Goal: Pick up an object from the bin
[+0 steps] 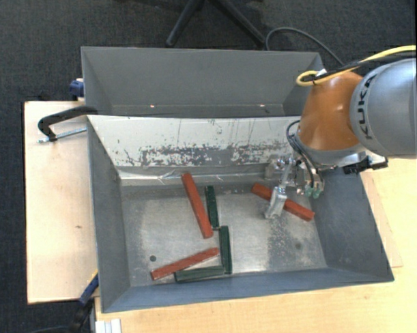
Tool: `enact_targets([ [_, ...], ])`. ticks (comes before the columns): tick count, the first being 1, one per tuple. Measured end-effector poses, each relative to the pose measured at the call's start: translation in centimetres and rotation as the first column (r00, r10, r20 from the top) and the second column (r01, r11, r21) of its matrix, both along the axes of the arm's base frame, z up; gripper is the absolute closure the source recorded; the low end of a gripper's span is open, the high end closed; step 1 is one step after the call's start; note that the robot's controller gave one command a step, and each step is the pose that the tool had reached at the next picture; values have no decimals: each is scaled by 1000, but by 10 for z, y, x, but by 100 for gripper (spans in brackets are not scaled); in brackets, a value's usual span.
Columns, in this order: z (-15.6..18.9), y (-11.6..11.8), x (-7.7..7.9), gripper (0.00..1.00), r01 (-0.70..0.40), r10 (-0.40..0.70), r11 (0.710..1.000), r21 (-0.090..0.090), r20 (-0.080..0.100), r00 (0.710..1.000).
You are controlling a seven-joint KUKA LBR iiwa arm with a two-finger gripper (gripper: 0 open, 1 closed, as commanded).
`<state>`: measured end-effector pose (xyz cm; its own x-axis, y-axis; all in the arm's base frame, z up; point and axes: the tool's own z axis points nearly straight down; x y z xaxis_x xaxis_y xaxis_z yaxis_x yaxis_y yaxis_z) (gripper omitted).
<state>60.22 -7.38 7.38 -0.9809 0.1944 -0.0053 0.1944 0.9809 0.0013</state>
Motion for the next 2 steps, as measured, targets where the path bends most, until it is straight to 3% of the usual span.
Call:
enact_targets([
  [1, 1, 0, 1, 0, 0, 0, 1000, 0, 0, 1000],
  [2, 1, 1, 2, 100, 0, 0, 1000, 1, 0, 1000],
])
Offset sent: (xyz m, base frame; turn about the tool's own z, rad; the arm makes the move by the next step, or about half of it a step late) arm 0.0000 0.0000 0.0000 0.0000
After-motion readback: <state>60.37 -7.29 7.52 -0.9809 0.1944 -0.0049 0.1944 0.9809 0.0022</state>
